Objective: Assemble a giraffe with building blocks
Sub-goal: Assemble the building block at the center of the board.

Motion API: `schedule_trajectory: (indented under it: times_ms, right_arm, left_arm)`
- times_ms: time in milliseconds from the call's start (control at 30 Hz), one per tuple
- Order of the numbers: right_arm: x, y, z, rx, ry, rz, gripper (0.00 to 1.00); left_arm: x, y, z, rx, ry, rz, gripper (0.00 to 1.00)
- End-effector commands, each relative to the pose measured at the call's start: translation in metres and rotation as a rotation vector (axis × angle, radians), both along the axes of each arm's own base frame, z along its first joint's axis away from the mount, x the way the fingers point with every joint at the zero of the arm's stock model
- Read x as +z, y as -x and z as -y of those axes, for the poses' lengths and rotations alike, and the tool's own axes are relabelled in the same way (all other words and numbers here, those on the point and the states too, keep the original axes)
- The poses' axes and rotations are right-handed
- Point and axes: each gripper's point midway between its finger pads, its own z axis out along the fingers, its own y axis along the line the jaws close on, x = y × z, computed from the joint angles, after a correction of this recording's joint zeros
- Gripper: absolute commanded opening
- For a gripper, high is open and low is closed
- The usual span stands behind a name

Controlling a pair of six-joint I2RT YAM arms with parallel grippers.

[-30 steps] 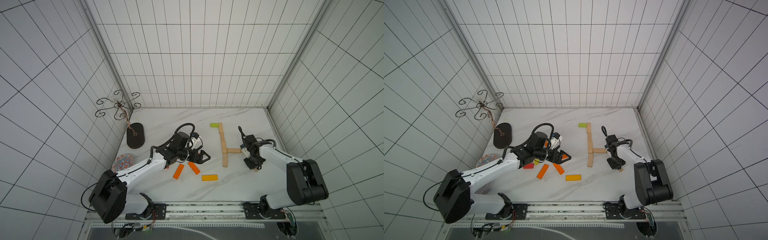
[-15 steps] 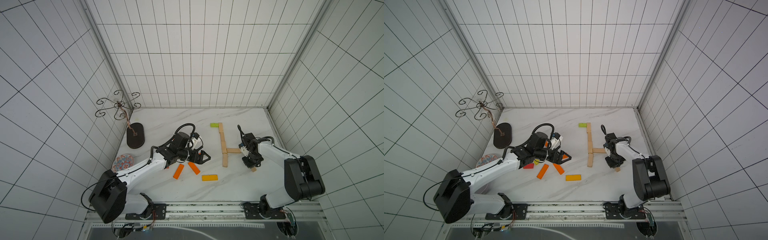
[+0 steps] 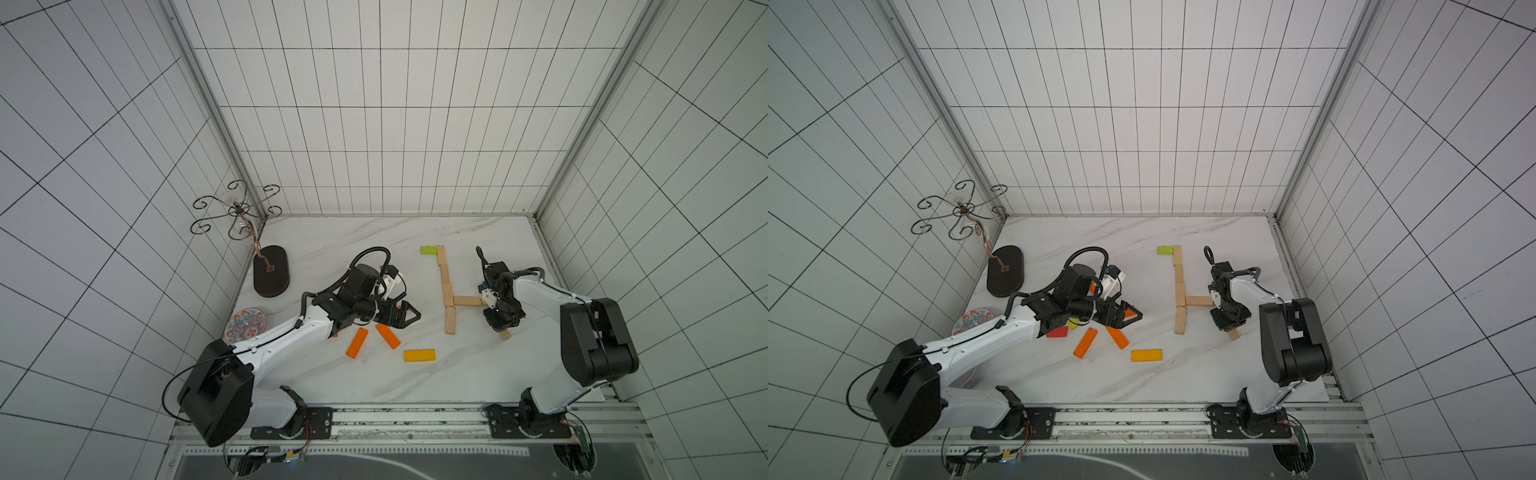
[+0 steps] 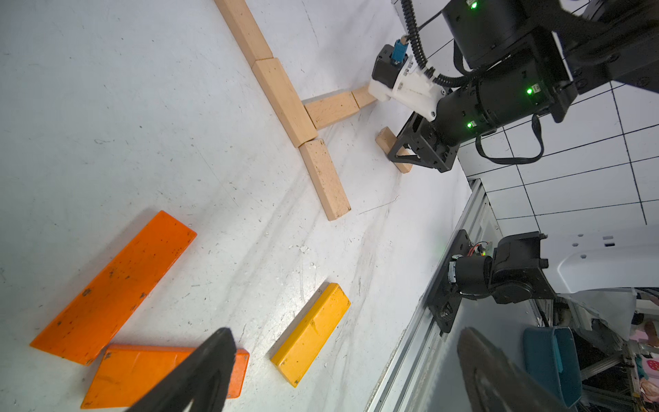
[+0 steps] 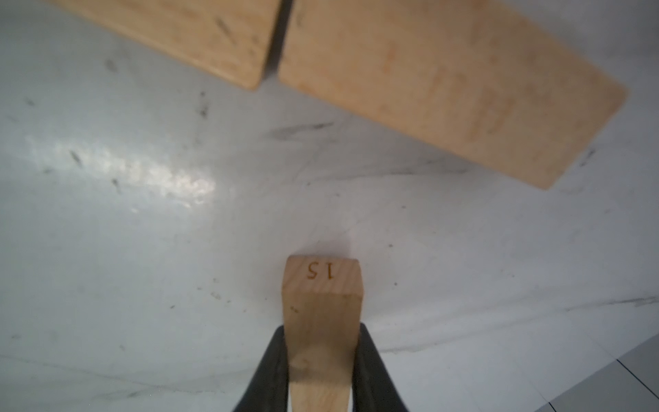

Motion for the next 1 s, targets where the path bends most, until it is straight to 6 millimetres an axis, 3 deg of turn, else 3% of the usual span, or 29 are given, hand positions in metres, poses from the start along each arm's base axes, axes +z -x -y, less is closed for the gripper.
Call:
schedule_trajectory:
  times_ms: [0,333,400,567,733,967]
  right_arm:
    - [0.012,-0.016,0.0,-0.014,-0.022,0.035,0.31]
    - [0.01,-0.012,0.0,-0.012,-0.035,0.018,0.4]
    - [0.009,-0.012,-0.001,-0.012,-0.039,0.013,0.38]
    - [0.009,-0.016,-0.005,-0.035,-0.068,0.015,0.17]
    - [0.012,-0.023,-0.009,-0.065,-0.095,0.03,0.15]
    - [0.018,-0.029,0.001,-0.11,-0.076,0.048,0.16]
  left_arm:
    - [0.005,-0.005,0.003,-0.002,0.003,0.03,0.97]
    - [0.006,-0.004,0.003,-0.005,0.003,0.033,0.97]
    - [0.006,-0.004,0.002,-0.003,0.003,0.034,0.97]
    - [0.005,-0.004,0.002,-0.004,0.002,0.032,0.97]
    - [0.005,-0.003,0.002,-0.006,0.006,0.03,0.97]
    - [0.005,-0.003,0.003,-0.009,0.007,0.028,0.97]
